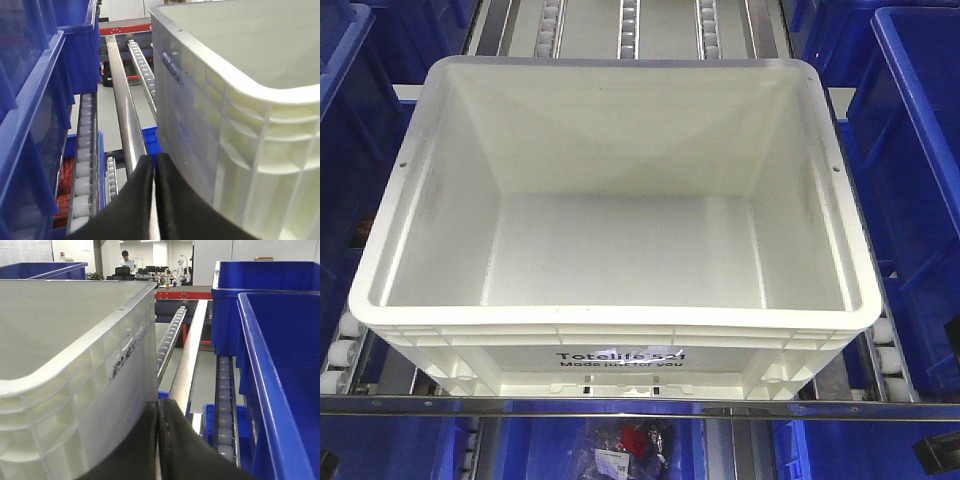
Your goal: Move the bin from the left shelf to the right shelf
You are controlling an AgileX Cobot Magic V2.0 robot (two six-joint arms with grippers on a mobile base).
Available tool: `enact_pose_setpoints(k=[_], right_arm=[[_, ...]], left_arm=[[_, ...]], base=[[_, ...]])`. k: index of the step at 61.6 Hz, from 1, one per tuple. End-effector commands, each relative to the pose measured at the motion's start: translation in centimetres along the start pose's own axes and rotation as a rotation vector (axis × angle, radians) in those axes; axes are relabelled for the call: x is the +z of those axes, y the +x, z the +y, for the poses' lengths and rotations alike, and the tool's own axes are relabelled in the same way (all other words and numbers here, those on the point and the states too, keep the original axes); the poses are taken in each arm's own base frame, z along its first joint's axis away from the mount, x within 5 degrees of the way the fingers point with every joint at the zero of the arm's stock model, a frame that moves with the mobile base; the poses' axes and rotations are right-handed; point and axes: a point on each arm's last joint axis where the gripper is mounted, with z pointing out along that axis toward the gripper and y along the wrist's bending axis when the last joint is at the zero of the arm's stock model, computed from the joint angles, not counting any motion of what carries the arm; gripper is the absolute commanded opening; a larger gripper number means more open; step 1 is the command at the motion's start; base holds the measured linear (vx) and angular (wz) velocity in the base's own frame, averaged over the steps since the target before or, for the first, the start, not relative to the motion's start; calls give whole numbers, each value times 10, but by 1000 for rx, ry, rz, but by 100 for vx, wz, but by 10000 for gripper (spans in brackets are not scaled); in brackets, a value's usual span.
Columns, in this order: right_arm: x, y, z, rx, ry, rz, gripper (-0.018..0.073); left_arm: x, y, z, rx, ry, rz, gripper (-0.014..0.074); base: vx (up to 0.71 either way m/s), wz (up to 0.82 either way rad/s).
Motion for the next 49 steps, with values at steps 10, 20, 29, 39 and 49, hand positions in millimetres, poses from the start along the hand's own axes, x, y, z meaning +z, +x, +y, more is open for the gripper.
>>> enact_pose_setpoints(k=[10, 20, 29, 39, 49], right_arm=[[0, -2, -1, -5, 11, -63, -7], [0, -2, -1, -5, 11, -63, -7], [0, -2, -1, -5, 11, -63, -7], [0, -2, -1, -5, 11, -63, -7], [0, -2, -1, -5, 11, -63, -7]], left_arm=[[-3, -14, 1, -4, -3, -104, -8], [-3, -14, 1, -4, -3, -104, -8], [-3, -14, 1, -4, -3, -104, -8], [-3, -14, 1, -4, -3, -104, -8], [-3, -14, 1, -4, -3, -104, -8]], base=[[0, 0], [0, 0], [0, 0], [0, 0], [0, 0]])
